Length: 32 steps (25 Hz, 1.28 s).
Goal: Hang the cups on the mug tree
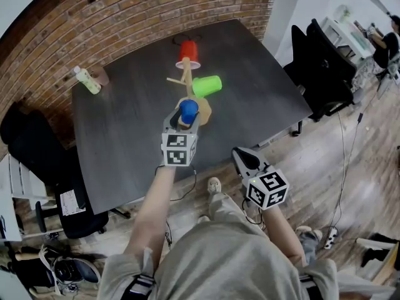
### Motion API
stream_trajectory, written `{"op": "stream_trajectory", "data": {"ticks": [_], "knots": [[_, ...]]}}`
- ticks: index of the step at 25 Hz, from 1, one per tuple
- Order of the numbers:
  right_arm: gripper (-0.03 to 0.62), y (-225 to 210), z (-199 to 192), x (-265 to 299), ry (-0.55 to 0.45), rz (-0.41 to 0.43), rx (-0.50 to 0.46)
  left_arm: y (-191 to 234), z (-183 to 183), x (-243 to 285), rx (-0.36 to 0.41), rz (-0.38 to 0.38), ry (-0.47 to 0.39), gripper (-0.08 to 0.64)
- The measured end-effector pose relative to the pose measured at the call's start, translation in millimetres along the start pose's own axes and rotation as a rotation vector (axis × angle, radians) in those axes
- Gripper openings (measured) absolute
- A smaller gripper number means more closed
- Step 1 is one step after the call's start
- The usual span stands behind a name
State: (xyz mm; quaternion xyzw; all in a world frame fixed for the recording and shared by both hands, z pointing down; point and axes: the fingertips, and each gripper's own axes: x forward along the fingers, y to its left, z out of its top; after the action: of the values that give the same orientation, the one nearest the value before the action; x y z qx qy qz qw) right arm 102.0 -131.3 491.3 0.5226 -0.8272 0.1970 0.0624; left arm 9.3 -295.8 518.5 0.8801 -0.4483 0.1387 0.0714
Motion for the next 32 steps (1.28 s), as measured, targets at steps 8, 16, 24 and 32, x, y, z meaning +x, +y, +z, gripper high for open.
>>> {"op": "stream_trajectory", "data": {"ticks": [8,16,24,32], "knots": [[-0.003,3.3,1.4,-4.8,-0.006,0.011,-0.003,-5.4,5.0,-8.9,-0.009,0.008,-0.018,0.219],[-0.002,20.6,3.3,-15.2,-0.022,0.028,-0.016,-11.2,5.5,-45.9,-0.038,0.026,-0.046,0.218],[-0.002,48.2,-0.8,-29.5,-0.038,0.053,-0.033,-23.1,-1.3,-99.2,-0.069,0.056,-0.081,0.140],[-0.002,76.5,-7.5,-46.1,-0.046,0.077,-0.057,-35.1,-9.1,-156.4,-0.097,0.076,-0.117,0.072]]}}
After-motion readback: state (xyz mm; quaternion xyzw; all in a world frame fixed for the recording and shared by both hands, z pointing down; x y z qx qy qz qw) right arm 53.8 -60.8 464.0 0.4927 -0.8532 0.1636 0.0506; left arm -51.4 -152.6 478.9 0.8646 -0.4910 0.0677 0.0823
